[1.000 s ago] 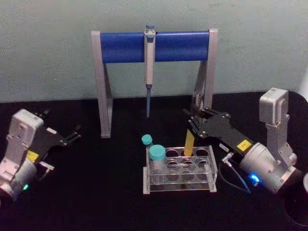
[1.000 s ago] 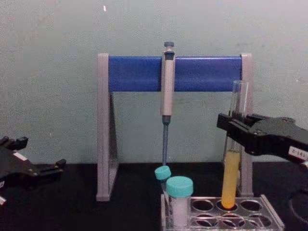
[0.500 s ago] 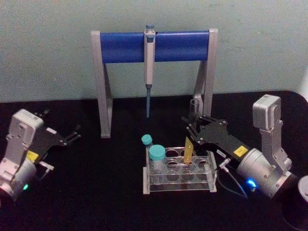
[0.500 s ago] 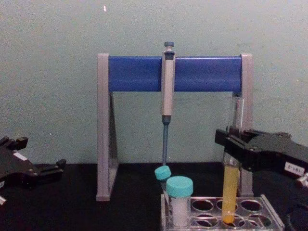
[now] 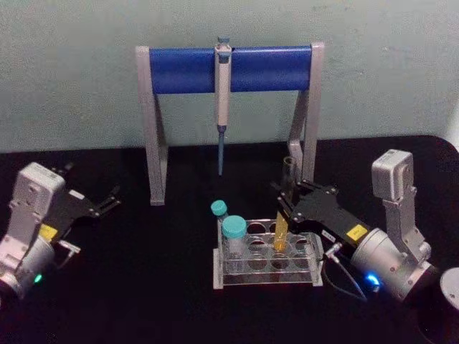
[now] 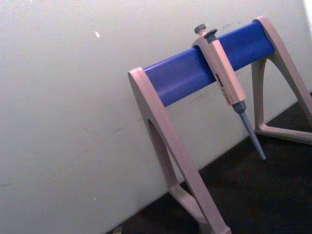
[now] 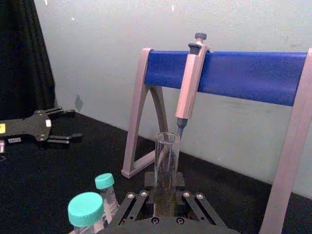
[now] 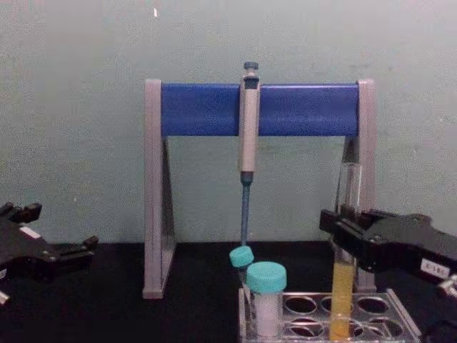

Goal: Pick up the test tube from the test tube rack, shake it, then place it back into the test tube rack.

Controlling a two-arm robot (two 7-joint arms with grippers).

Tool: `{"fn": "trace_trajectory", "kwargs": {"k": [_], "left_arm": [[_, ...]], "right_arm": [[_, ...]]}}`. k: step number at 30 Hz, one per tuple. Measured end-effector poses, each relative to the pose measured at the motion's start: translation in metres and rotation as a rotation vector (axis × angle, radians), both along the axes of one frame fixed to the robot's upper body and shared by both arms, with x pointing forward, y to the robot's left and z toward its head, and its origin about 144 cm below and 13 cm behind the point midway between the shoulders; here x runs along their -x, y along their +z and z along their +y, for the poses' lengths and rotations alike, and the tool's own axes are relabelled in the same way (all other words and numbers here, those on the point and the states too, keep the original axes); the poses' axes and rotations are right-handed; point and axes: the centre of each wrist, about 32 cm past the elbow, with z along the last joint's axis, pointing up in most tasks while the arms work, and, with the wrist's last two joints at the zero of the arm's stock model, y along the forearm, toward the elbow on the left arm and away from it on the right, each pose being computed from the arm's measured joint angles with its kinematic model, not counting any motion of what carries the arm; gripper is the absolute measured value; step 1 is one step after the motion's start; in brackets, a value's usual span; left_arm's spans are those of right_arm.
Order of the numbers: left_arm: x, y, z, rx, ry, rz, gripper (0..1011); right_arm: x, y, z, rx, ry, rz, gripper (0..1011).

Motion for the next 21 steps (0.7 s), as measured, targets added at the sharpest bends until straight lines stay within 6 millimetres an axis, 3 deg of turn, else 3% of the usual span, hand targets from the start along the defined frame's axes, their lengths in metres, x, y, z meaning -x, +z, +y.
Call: {"fn": "trace_trajectory", "kwargs": {"k": [21], "left_arm": [[0.0, 0.0, 0.0, 0.0, 0.0, 0.0, 1009]], "right_arm": [[0.0024, -0.0097, 0.0018, 0.004, -0.008, 0.035, 232]]}}
